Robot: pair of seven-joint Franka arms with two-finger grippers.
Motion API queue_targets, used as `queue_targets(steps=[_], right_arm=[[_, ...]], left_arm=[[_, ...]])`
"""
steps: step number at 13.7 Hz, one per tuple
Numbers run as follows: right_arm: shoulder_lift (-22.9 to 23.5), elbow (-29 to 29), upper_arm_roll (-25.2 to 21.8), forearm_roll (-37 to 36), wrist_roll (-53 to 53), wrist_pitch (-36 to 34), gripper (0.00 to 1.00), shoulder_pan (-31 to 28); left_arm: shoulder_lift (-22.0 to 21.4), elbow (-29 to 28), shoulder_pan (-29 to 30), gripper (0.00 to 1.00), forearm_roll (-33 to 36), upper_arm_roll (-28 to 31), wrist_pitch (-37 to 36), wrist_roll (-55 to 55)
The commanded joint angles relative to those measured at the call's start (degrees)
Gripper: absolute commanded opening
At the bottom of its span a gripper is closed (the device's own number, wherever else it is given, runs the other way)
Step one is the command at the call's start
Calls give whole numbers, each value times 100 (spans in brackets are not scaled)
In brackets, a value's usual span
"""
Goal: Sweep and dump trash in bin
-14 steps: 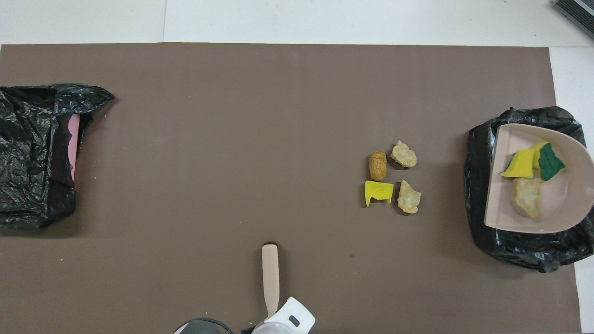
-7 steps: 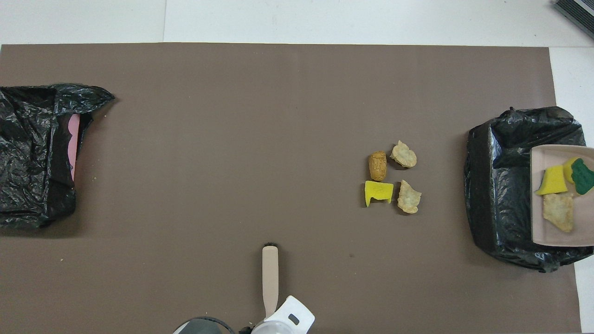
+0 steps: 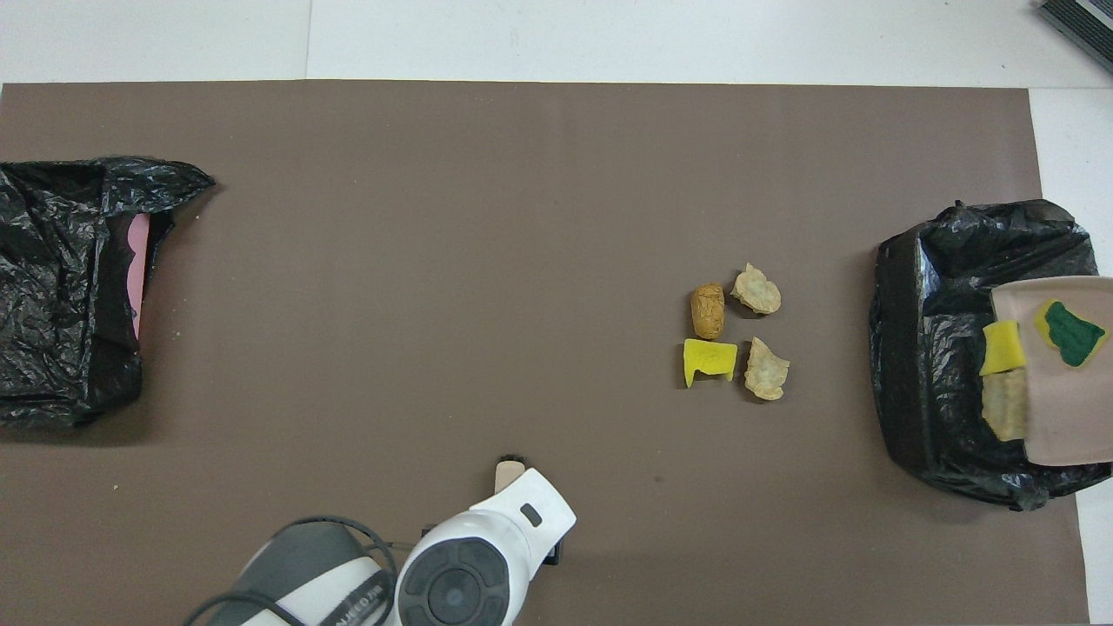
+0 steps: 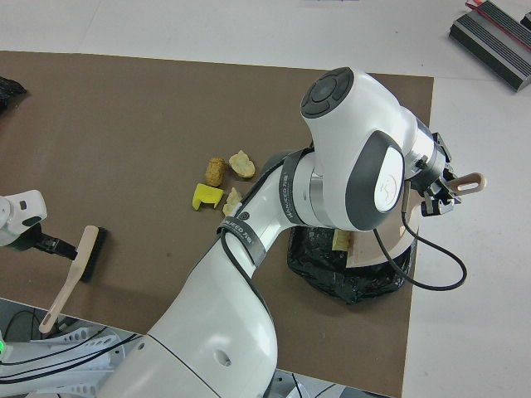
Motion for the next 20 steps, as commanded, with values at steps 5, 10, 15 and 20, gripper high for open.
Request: queue_targets(steps=[5, 10, 15, 20], right_arm=[[-422, -115, 43, -553, -175, 65, 0, 103], [-984, -720, 43, -1211, 640, 91, 0, 112], [-1662, -1459, 51, -2074, 1354, 206, 0, 419], [-1891, -1662, 60, -2663, 1741, 92, 0, 779]], left_arm=[[655, 2591, 1433, 100, 602, -36, -2040, 1266], [664, 3190, 2065, 100, 710, -27, -2269, 1695], [673, 3920, 1516, 100, 727, 1401, -2928, 2776], [700, 4263, 1355, 100, 710, 2143, -3385, 3059]])
